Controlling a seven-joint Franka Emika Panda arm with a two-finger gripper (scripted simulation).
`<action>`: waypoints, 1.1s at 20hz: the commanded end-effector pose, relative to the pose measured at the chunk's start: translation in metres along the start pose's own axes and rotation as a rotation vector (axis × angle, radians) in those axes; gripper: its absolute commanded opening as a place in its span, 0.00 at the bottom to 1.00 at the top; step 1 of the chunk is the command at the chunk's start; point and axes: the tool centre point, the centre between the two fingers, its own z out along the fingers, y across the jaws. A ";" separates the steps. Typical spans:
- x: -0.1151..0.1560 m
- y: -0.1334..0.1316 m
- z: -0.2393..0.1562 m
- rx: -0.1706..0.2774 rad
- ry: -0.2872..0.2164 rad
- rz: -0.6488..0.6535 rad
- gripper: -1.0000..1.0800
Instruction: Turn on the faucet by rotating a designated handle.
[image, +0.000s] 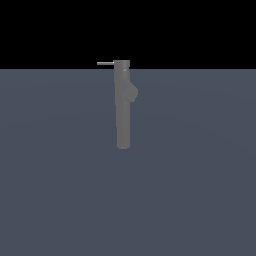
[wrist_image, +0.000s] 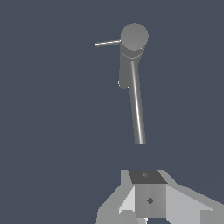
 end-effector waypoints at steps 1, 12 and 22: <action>0.019 -0.002 0.014 -0.004 -0.001 -0.009 0.00; 0.100 -0.014 0.070 -0.022 -0.008 -0.048 0.00; 0.169 -0.024 0.116 -0.038 -0.014 -0.080 0.00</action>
